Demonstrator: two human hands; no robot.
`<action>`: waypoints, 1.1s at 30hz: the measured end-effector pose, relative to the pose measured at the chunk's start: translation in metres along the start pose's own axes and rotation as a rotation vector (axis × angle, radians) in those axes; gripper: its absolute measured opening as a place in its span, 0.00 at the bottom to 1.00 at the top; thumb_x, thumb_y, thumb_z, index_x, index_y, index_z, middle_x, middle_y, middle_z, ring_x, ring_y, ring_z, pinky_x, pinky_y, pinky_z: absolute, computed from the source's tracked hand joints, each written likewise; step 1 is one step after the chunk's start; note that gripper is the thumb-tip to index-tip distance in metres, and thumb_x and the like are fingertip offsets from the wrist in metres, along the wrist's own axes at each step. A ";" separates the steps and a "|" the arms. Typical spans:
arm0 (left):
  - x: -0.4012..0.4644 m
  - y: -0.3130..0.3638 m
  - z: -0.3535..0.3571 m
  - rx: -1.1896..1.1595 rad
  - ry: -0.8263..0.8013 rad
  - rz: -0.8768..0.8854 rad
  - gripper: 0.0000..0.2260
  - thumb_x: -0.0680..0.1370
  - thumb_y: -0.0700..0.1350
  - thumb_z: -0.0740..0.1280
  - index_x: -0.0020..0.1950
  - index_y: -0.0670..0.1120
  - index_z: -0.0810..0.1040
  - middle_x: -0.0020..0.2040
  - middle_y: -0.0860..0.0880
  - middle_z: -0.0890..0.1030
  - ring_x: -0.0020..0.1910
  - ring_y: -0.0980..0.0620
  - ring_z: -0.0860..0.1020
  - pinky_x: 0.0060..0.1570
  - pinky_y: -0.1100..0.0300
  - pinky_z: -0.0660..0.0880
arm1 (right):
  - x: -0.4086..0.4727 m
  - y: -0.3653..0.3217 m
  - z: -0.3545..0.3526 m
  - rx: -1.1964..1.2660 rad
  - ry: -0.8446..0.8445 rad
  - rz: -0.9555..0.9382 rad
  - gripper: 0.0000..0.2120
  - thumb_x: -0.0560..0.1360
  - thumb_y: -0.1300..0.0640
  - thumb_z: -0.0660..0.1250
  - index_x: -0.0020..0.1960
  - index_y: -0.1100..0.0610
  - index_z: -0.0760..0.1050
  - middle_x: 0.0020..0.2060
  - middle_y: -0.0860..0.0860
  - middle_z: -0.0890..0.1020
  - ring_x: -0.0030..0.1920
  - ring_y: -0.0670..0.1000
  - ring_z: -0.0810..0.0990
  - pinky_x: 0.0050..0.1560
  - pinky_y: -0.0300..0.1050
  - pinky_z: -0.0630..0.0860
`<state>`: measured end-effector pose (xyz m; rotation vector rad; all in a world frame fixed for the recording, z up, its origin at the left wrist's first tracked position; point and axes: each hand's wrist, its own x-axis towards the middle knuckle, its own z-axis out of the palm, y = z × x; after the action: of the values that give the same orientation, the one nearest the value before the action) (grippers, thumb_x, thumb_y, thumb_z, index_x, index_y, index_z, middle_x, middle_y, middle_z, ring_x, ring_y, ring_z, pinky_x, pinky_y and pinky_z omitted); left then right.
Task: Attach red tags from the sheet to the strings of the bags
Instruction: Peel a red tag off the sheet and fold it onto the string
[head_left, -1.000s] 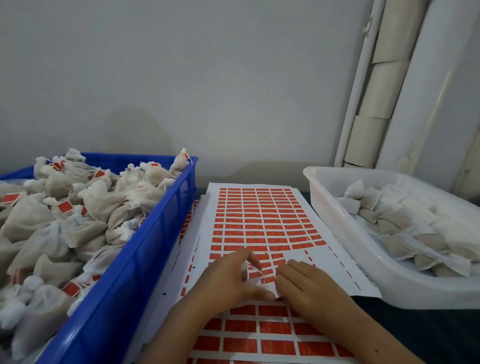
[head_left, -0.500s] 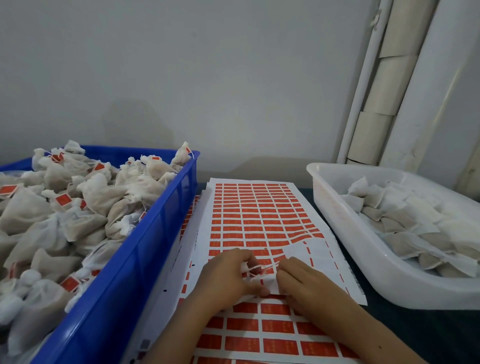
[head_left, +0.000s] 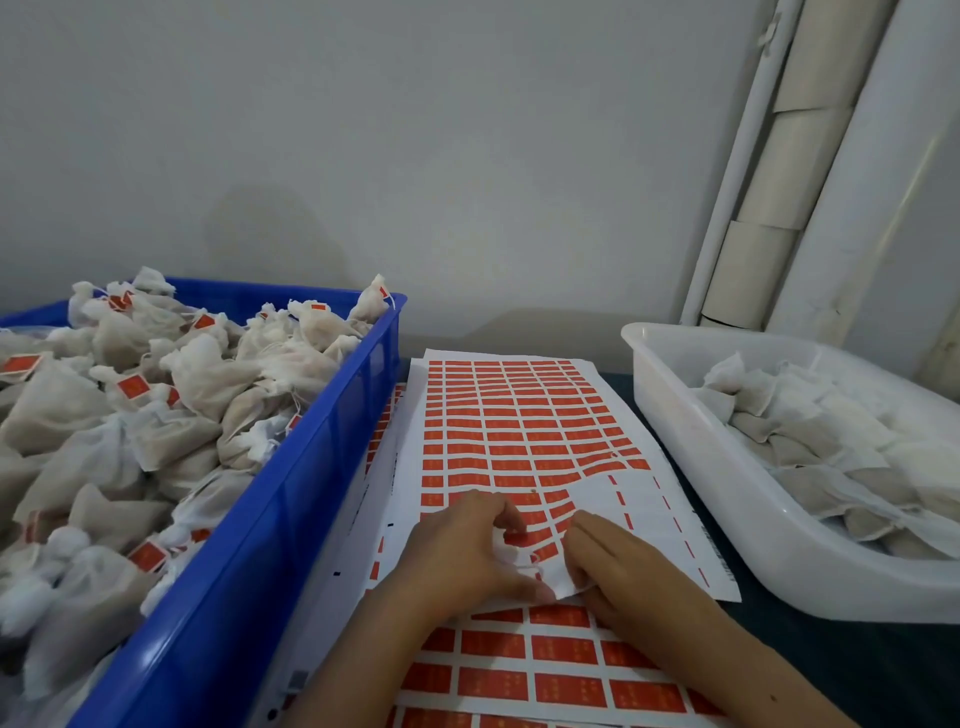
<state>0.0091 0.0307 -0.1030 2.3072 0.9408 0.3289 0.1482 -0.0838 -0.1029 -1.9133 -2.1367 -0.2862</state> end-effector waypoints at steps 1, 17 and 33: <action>0.000 0.000 0.001 0.002 -0.008 0.013 0.27 0.60 0.62 0.75 0.56 0.62 0.71 0.59 0.62 0.74 0.53 0.58 0.74 0.50 0.63 0.76 | 0.000 -0.001 0.000 -0.037 0.043 -0.042 0.24 0.61 0.47 0.77 0.43 0.47 0.62 0.36 0.41 0.79 0.35 0.36 0.71 0.35 0.19 0.62; 0.004 -0.005 0.009 -0.010 0.182 -0.038 0.12 0.71 0.56 0.71 0.36 0.56 0.69 0.35 0.61 0.73 0.33 0.60 0.75 0.31 0.73 0.65 | 0.006 -0.003 0.000 0.271 0.044 0.218 0.13 0.72 0.33 0.54 0.54 0.35 0.60 0.52 0.29 0.65 0.54 0.35 0.68 0.55 0.28 0.65; -0.001 -0.006 0.005 -0.131 0.211 0.016 0.08 0.70 0.54 0.72 0.36 0.58 0.74 0.34 0.63 0.75 0.35 0.61 0.76 0.33 0.74 0.65 | 0.022 -0.012 0.000 0.136 0.154 0.195 0.12 0.75 0.50 0.63 0.52 0.55 0.79 0.50 0.48 0.79 0.51 0.45 0.73 0.52 0.27 0.61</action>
<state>0.0068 0.0314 -0.1106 2.1909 0.9718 0.6318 0.1338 -0.0641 -0.0953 -1.9358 -1.8087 -0.2347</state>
